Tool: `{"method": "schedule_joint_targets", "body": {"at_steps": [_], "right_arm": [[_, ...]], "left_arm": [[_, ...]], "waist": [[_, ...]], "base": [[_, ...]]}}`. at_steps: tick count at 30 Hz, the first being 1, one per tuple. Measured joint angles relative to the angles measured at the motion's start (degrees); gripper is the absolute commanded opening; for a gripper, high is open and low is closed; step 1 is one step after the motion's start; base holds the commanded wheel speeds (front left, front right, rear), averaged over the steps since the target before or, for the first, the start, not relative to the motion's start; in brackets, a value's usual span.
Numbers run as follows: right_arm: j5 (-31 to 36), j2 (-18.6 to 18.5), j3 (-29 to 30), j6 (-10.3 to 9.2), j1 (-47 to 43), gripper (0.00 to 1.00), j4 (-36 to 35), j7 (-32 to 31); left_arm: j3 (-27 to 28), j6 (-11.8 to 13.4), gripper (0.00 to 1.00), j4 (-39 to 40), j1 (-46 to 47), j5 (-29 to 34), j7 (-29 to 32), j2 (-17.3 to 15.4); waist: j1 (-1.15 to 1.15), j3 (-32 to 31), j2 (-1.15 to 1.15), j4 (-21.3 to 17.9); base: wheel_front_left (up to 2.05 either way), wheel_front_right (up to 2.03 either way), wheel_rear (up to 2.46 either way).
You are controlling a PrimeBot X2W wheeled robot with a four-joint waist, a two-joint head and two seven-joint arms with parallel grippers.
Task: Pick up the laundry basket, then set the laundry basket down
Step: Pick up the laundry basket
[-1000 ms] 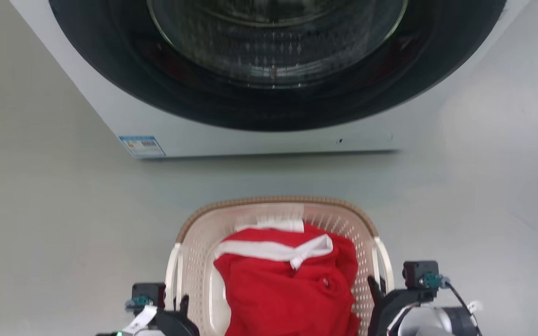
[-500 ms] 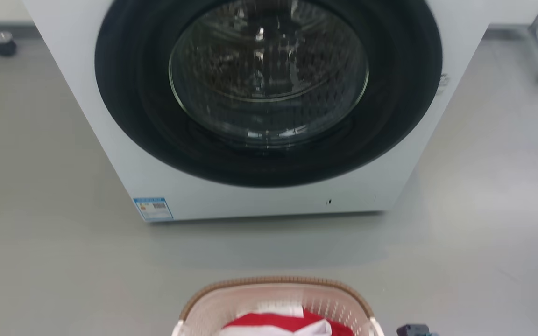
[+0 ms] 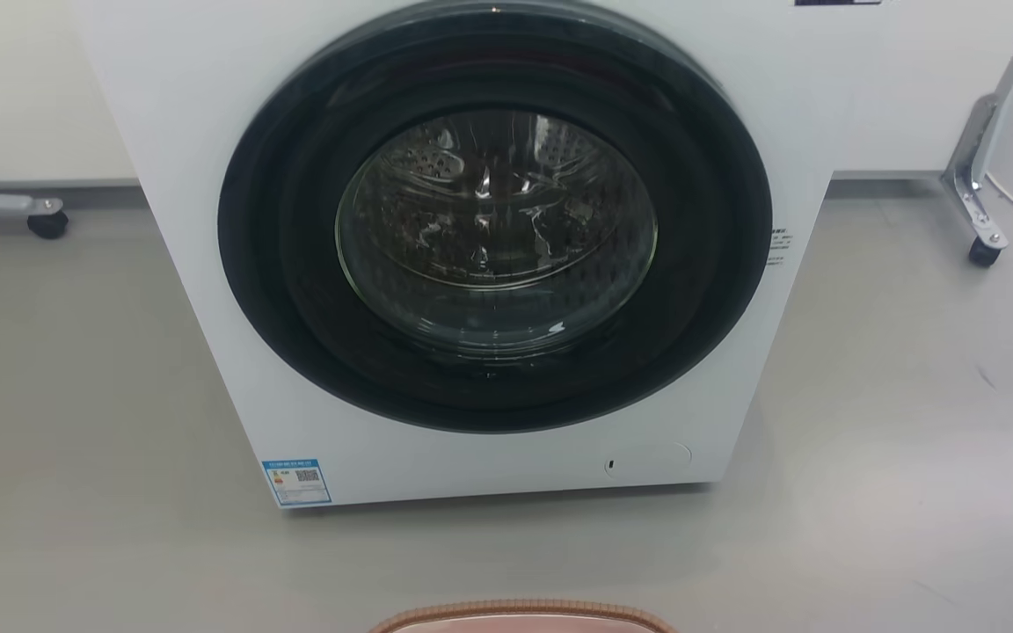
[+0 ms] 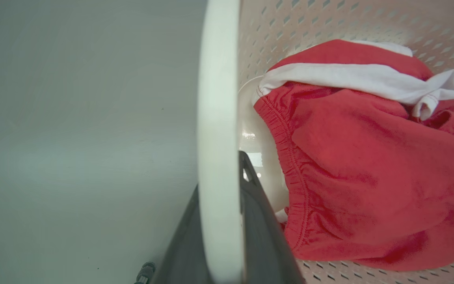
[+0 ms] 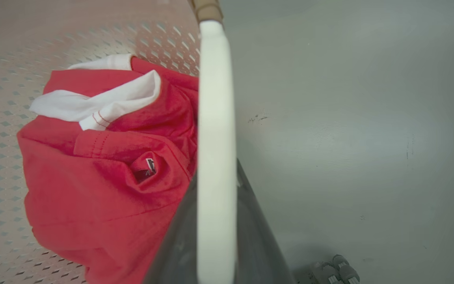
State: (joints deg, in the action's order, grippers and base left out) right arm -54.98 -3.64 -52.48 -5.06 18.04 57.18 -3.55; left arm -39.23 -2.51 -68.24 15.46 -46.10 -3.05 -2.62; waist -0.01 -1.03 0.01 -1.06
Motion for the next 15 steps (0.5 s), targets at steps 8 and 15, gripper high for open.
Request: {"method": "schedule_joint_targets", "body": {"at_steps": [8,15], "right_arm": [[-1.5,0.0,-1.4,-0.48,-0.7,0.0,-0.1,-0.4],[-2.6,-0.1,-2.4,-0.75,-0.9,0.0,-0.1,-0.5]], "left_arm": [[-0.6,0.5,0.0,0.2,-0.9,-0.7,0.8,-0.1],[-1.4,0.6,0.0,0.3,-0.9,-0.7,0.9,-0.3]], "waist": [[0.01,-1.4,-0.01,-0.2],[0.01,-1.6,-0.01,-0.3]], "base": [[0.0,0.0,0.0],[0.0,0.0,0.0]]}}
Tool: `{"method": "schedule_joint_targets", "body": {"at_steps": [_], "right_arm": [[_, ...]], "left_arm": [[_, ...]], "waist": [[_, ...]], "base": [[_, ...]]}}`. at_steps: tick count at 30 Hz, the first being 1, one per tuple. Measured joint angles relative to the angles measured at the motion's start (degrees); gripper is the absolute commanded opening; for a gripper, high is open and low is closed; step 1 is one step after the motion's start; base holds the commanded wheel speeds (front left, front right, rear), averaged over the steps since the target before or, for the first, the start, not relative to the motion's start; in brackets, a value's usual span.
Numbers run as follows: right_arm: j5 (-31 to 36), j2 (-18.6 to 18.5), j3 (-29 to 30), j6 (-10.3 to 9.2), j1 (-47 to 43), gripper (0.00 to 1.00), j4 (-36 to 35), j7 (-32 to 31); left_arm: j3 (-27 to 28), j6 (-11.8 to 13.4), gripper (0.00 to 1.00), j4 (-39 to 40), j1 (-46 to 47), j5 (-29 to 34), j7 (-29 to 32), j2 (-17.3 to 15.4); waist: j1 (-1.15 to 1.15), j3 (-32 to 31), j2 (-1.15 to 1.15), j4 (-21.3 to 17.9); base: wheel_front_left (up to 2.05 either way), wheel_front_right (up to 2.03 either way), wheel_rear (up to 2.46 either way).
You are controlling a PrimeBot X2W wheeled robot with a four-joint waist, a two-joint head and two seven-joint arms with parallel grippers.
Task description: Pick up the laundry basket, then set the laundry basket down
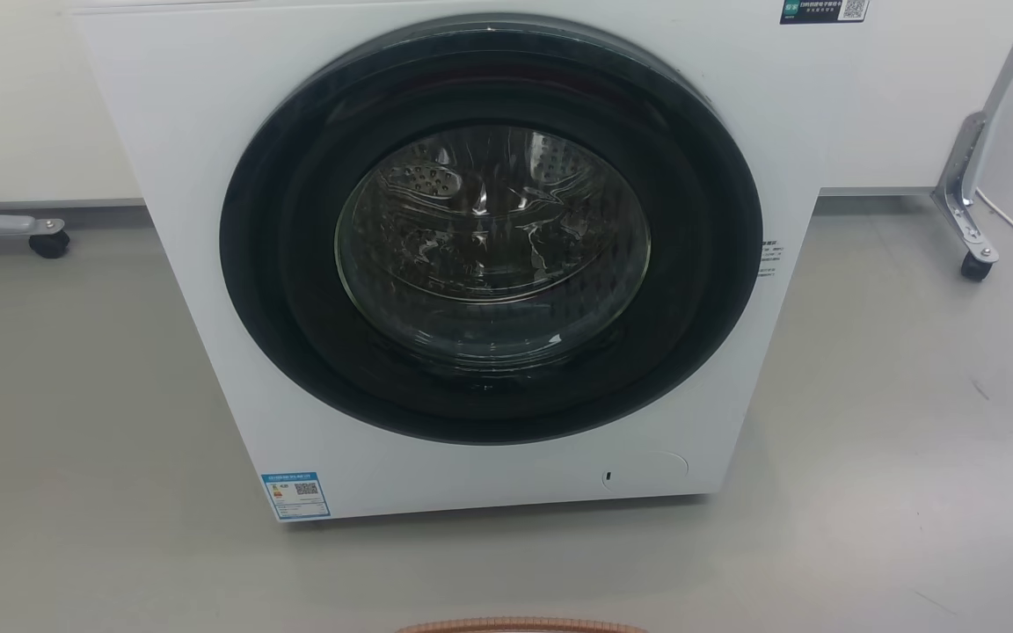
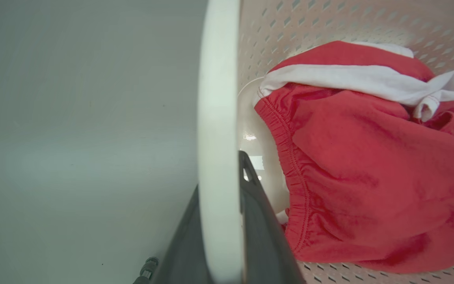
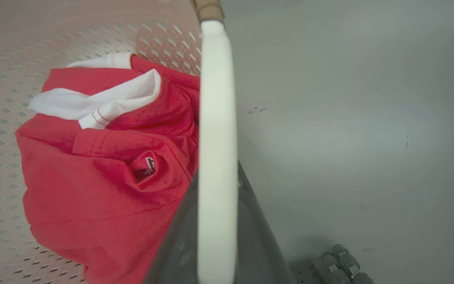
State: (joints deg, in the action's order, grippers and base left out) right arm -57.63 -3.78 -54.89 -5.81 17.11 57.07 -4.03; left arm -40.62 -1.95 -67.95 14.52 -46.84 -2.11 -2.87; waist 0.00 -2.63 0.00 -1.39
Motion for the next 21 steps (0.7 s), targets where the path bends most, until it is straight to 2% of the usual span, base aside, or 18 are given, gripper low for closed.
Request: {"method": "schedule_joint_targets", "body": {"at_steps": [21], "right_arm": [[-3.0,-0.1,-3.0,-0.32,0.2,0.0,0.3,0.1]], "left_arm": [[-1.2,0.5,0.0,0.2,0.0,-0.7,0.5,-0.2]], "waist": [[0.0,0.5,0.0,-0.1]], "base": [[0.0,0.0,0.0]]}}
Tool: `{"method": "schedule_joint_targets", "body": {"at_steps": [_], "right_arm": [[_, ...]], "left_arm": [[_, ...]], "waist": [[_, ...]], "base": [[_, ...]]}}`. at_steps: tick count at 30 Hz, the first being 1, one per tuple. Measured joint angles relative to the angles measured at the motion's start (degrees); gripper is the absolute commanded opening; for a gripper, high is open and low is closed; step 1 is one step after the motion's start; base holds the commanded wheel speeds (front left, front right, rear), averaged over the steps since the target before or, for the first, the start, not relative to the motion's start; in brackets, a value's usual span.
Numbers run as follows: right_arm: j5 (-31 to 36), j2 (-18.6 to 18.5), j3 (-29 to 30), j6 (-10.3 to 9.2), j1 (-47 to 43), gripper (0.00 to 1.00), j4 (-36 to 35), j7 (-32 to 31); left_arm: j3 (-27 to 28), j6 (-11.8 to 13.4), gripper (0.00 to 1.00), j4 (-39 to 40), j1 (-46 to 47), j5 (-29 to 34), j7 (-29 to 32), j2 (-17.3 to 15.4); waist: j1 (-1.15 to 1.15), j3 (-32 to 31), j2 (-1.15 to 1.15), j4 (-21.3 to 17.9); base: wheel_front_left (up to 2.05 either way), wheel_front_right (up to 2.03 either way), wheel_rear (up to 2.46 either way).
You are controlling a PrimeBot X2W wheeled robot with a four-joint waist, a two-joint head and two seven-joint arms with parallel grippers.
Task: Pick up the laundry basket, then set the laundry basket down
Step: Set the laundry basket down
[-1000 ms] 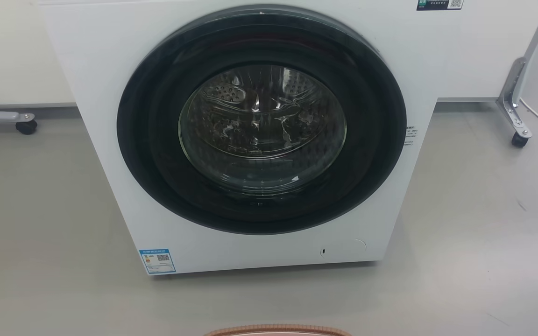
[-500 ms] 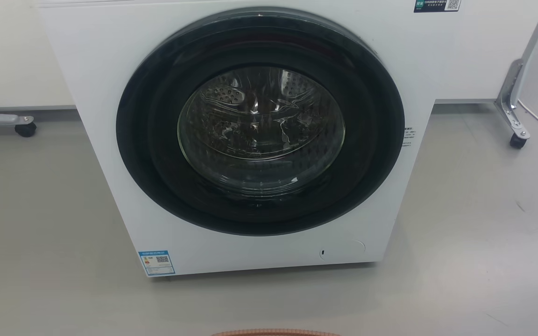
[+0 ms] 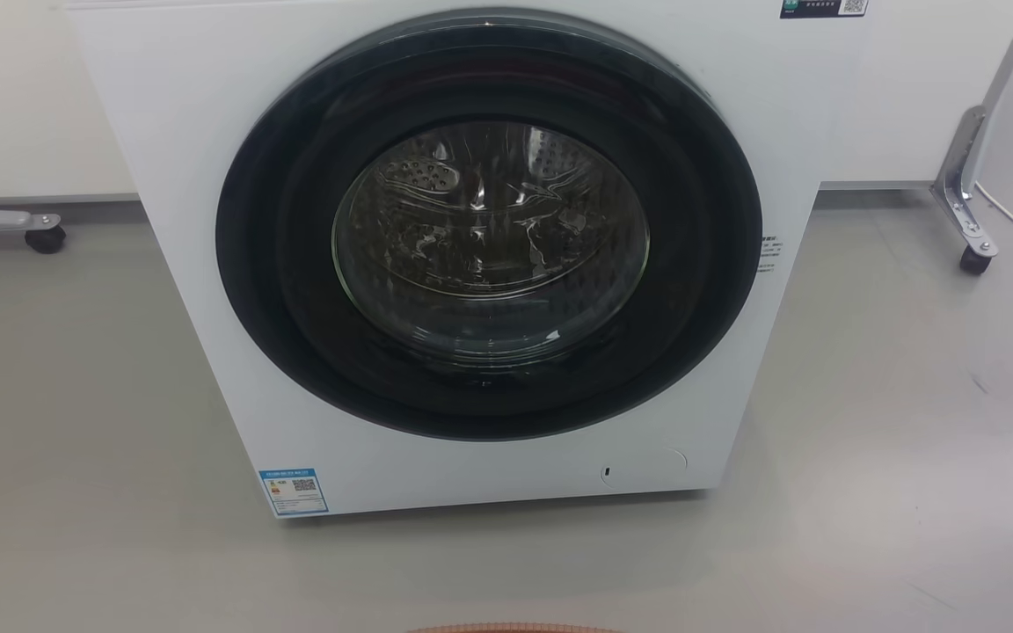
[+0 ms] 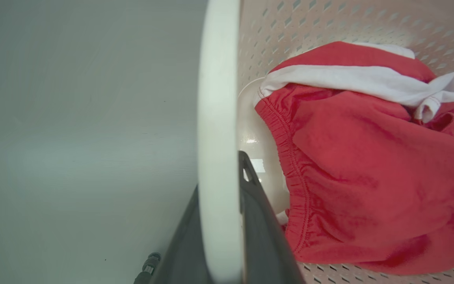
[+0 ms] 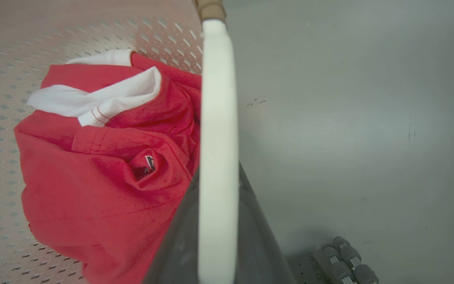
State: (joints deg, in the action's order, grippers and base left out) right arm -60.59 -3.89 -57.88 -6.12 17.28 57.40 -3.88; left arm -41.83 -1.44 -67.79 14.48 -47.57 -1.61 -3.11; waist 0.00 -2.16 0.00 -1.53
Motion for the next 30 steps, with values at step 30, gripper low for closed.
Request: {"method": "schedule_joint_targets", "body": {"at_steps": [30], "right_arm": [[2.2,0.0,-0.3,0.65,19.6,0.0,3.2,4.5]], "left_arm": [[0.9,1.1,0.0,1.8,14.8,-0.8,-2.0,-0.8]], "waist": [[0.01,11.7,-0.01,0.4]], "base": [[0.0,0.0,0.0]]}}
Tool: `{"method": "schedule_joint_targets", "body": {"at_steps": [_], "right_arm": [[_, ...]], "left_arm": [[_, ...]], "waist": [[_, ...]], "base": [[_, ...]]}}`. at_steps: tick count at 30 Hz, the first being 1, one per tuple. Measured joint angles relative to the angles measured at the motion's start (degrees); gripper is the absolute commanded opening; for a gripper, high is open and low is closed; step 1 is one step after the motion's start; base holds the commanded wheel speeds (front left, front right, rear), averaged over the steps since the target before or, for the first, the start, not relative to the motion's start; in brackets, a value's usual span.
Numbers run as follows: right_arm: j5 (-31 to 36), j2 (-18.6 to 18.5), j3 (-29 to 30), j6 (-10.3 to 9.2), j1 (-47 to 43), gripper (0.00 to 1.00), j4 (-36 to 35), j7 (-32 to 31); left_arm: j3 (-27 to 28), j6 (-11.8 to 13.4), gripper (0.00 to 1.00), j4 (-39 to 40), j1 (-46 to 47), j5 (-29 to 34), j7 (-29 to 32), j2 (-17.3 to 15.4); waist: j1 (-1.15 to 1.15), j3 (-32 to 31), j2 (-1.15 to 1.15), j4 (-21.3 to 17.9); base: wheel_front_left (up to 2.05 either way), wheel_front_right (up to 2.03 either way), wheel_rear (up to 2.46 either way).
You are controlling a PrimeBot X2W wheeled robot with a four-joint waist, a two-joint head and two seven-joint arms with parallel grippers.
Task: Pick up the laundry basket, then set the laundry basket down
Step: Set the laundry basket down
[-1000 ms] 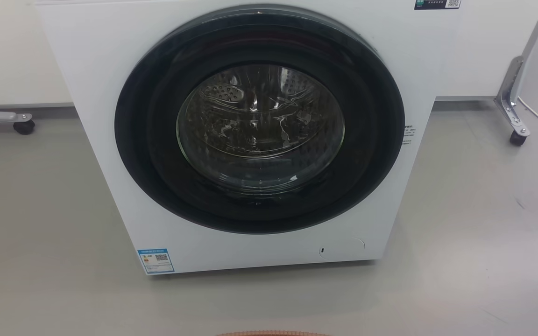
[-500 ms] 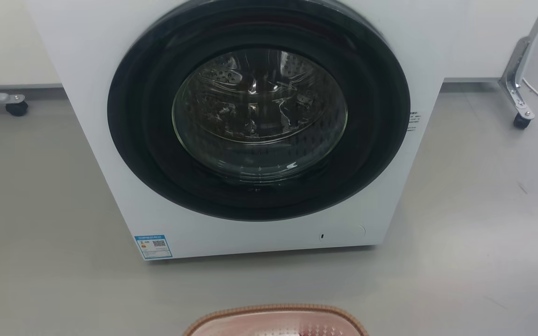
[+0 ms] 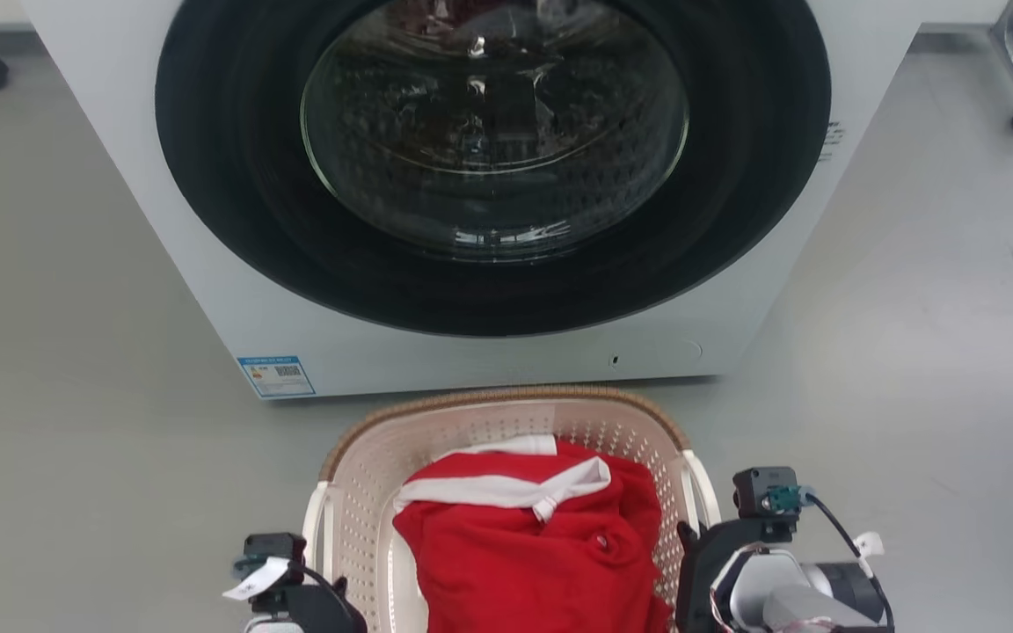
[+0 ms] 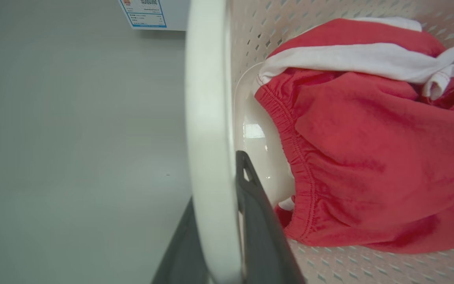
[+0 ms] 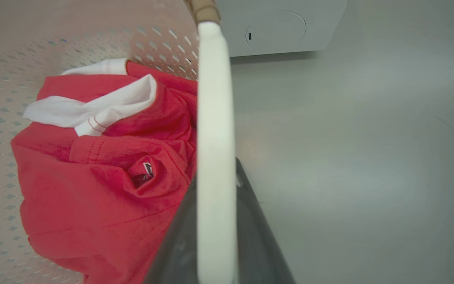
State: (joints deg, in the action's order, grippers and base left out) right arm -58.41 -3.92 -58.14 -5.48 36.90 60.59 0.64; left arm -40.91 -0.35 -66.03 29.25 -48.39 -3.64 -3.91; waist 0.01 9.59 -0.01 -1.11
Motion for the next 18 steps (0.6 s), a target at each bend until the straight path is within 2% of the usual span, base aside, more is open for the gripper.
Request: {"method": "schedule_joint_targets", "body": {"at_steps": [18], "right_arm": [[2.0,-0.3,0.9,1.3,13.8,0.0,2.9,4.0]], "left_arm": [[1.1,1.6,0.0,1.5,12.7,2.0,-2.6,-0.5]], "waist": [[0.01,15.7,-0.01,1.3]], "base": [[0.0,0.0,0.0]]}}
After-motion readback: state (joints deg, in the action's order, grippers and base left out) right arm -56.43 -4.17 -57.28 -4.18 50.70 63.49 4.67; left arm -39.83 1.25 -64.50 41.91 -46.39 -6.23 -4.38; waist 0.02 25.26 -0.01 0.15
